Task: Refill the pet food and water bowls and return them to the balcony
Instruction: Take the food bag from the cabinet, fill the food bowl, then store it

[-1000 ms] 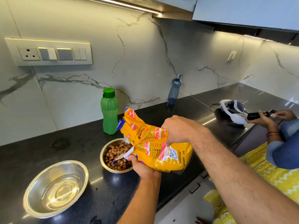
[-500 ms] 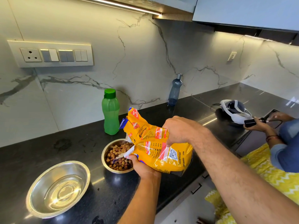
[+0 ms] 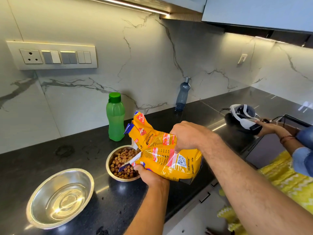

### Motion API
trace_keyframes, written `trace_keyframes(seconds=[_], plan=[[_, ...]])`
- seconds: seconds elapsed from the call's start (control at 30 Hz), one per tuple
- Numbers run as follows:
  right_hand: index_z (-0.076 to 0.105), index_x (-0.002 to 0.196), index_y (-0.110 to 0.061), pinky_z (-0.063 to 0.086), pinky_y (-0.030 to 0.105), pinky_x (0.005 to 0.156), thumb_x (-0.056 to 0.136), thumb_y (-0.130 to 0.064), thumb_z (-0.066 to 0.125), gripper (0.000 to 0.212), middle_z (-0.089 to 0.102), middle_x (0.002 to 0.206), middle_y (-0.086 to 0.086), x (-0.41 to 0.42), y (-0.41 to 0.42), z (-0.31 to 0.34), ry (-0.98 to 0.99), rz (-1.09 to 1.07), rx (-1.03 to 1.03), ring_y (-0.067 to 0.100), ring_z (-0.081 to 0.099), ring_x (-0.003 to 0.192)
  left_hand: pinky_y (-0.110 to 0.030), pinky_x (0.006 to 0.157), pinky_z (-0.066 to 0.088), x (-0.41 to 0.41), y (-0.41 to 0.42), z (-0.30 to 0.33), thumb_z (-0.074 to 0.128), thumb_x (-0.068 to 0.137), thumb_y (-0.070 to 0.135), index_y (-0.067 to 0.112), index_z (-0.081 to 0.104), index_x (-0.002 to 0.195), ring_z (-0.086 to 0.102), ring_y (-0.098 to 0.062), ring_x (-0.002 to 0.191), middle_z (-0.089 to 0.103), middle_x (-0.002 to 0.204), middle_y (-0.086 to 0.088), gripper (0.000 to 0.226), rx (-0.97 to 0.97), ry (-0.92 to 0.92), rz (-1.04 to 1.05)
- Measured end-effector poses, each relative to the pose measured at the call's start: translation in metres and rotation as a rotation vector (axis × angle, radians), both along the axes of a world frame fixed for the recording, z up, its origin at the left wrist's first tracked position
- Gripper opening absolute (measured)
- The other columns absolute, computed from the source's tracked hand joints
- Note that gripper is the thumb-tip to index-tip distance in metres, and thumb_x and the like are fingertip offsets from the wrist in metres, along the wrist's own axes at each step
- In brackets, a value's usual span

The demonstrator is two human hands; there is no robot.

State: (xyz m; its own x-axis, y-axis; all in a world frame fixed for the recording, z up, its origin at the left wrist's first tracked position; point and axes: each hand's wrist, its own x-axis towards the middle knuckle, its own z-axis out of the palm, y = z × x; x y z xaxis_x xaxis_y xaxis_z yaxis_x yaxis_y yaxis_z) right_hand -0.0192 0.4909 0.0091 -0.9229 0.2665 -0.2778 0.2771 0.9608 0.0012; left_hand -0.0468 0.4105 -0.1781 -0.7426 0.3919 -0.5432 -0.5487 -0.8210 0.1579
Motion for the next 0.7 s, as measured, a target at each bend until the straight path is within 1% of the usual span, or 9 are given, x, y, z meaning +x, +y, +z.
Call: trace_keyframes(seconds=[0.07, 0.13, 0.2, 0.3, 0.4, 0.47, 0.53, 0.6, 0.7], plan=[[0.051, 0.066, -0.031, 0.038, 0.027, 0.06, 0.081, -0.035, 0.087, 0.039, 0.057, 0.078, -0.012, -0.0001, 0.0002, 0.0013, 0.002, 0.006, 0.008, 0.008, 0.055, 0.076, -0.05, 0.1, 0.049, 0.0, 0.0001, 0.0006, 0.032, 0.096, 0.071, 0.025, 0.066, 0.112, 0.066, -0.035, 0.106, 0.077, 0.102, -0.005, 0.059, 0.009, 0.003, 0.004], [0.052, 0.068, -0.029, 0.037, 0.026, 0.059, 0.082, -0.035, 0.086, 0.037, 0.057, 0.079, -0.012, -0.0007, 0.0, 0.003, 0.002, 0.006, 0.008, 0.008, 0.055, 0.076, -0.046, 0.094, 0.052, -0.0007, 0.0011, 0.0007, 0.032, 0.097, 0.069, 0.025, 0.066, 0.112, 0.067, -0.034, 0.101, 0.079, 0.094, -0.004, 0.058, 0.01, 0.012, -0.004], [0.056, 0.077, -0.029, 0.043, 0.028, 0.066, 0.082, -0.036, 0.086, 0.031, 0.058, 0.083, -0.012, -0.0012, -0.0015, 0.0043, 0.002, 0.002, -0.004, 0.01, 0.058, 0.083, -0.048, 0.094, 0.052, -0.0016, 0.0025, -0.0008, 0.034, 0.099, 0.066, 0.024, 0.064, 0.119, 0.067, -0.034, 0.1, 0.079, 0.092, -0.005, 0.056, -0.009, -0.007, 0.0], [0.059, 0.089, -0.03, 0.048, 0.032, 0.074, 0.082, -0.036, 0.086, 0.028, 0.06, 0.089, -0.009, -0.0019, -0.0044, 0.0037, -0.002, 0.002, -0.012, 0.013, 0.06, 0.088, -0.053, 0.101, 0.049, -0.002, 0.0031, -0.0046, 0.035, 0.1, 0.063, 0.022, 0.061, 0.127, 0.066, -0.034, 0.104, 0.077, 0.101, -0.006, 0.056, -0.031, -0.021, -0.005], [0.057, 0.082, -0.032, 0.047, 0.032, 0.073, 0.082, -0.035, 0.086, 0.029, 0.057, 0.084, -0.011, -0.0024, -0.0047, 0.0025, -0.006, -0.001, -0.017, 0.011, 0.058, 0.085, -0.047, 0.095, 0.052, -0.0022, 0.0018, -0.0062, 0.034, 0.098, 0.068, 0.025, 0.064, 0.123, 0.067, -0.032, 0.102, 0.078, 0.1, -0.004, 0.058, 0.002, 0.007, 0.004], [0.054, 0.073, -0.032, 0.044, 0.03, 0.069, 0.082, -0.035, 0.086, 0.034, 0.056, 0.081, -0.012, -0.0023, -0.004, 0.0025, -0.008, -0.002, -0.016, 0.01, 0.057, 0.082, -0.045, 0.093, 0.052, -0.0023, 0.0006, -0.0051, 0.035, 0.094, 0.074, 0.027, 0.065, 0.121, 0.068, -0.032, 0.103, 0.078, 0.107, -0.004, 0.062, 0.042, 0.047, 0.01], [0.052, 0.07, -0.032, 0.043, 0.029, 0.067, 0.082, -0.034, 0.086, 0.036, 0.057, 0.08, -0.013, -0.002, -0.0038, 0.0032, -0.007, -0.003, -0.014, 0.009, 0.058, 0.081, -0.045, 0.091, 0.053, -0.0023, -0.0002, -0.0035, 0.038, 0.09, 0.077, 0.028, 0.066, 0.121, 0.07, -0.031, 0.104, 0.076, 0.114, -0.005, 0.064, 0.06, 0.088, 0.016], [0.052, 0.068, -0.033, 0.043, 0.03, 0.068, 0.082, -0.034, 0.086, 0.037, 0.057, 0.081, -0.013, -0.0017, -0.0036, 0.0043, -0.006, -0.006, -0.012, 0.007, 0.056, 0.077, -0.045, 0.086, 0.055, -0.0014, 0.0005, -0.0028, 0.04, 0.09, 0.076, 0.027, 0.068, 0.119, 0.073, -0.03, 0.099, 0.076, 0.113, -0.007, 0.063, 0.056, 0.107, 0.008], [0.051, 0.068, -0.032, 0.039, 0.027, 0.062, 0.082, -0.033, 0.086, 0.038, 0.056, 0.08, -0.013, -0.0014, -0.0031, 0.0048, -0.013, 0.002, 0.007, 0.008, 0.055, 0.078, -0.046, 0.083, 0.055, 0.0003, 0.0032, -0.0038, 0.039, 0.093, 0.072, 0.024, 0.069, 0.114, 0.073, -0.033, 0.096, 0.077, 0.109, -0.009, 0.06, 0.058, 0.085, -0.024]])
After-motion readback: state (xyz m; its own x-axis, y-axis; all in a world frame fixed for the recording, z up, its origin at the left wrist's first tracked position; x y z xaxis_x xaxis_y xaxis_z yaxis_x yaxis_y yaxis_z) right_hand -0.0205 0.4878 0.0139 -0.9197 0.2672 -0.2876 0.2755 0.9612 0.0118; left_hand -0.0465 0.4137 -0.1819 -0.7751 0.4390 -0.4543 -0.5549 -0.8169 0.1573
